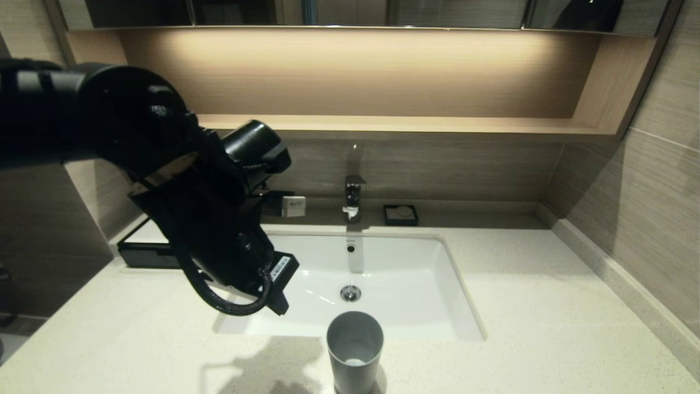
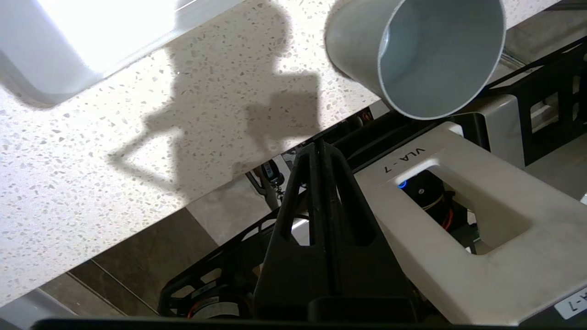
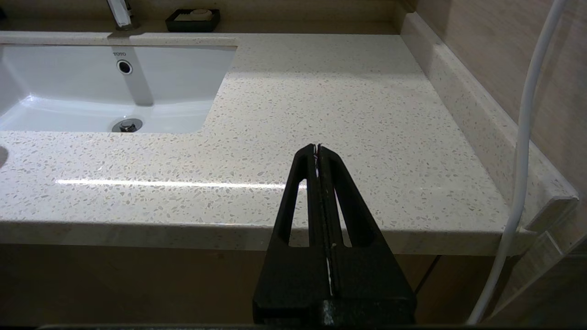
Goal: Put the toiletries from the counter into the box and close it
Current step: Pick up the cup
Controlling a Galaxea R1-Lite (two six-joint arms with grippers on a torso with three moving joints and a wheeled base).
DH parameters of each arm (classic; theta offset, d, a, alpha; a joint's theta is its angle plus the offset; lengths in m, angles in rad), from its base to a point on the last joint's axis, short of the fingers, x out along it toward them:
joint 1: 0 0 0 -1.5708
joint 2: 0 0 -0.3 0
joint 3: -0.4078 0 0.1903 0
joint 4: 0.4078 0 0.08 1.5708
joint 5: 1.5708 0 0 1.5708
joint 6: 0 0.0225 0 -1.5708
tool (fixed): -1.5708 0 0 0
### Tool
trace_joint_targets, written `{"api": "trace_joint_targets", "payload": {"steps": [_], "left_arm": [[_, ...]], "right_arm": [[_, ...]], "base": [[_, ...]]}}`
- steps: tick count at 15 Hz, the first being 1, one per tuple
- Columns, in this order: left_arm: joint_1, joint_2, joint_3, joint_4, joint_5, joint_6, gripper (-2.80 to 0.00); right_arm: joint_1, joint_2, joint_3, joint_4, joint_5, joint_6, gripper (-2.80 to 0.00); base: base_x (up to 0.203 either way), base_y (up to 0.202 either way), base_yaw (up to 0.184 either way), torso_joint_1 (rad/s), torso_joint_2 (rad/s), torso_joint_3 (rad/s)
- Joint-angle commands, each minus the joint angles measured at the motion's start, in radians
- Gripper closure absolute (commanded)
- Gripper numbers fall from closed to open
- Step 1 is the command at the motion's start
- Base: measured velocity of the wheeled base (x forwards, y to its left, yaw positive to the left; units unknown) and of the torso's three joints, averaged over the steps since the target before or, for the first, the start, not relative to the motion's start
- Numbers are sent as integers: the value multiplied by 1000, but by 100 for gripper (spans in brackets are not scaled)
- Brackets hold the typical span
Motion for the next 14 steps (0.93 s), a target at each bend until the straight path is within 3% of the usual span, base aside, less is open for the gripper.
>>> {"api": "trace_joint_targets", "payload": {"steps": [1,8,14], "left_arm": [[-38,48,-37,15,-1,-48,0],[-114,106,-121,71,30,-200,0],[-131,129,-133,86,69,-249,0]], "right_arm": [[0,1,2,0,0,-1,0],[0,1,2,0,0,0,0],[0,1,2,0,0,0,0]], "base": [[0,0,0,0,0,0],[0,0,0,0,0,0],[0,0,0,0,0,0]]}}
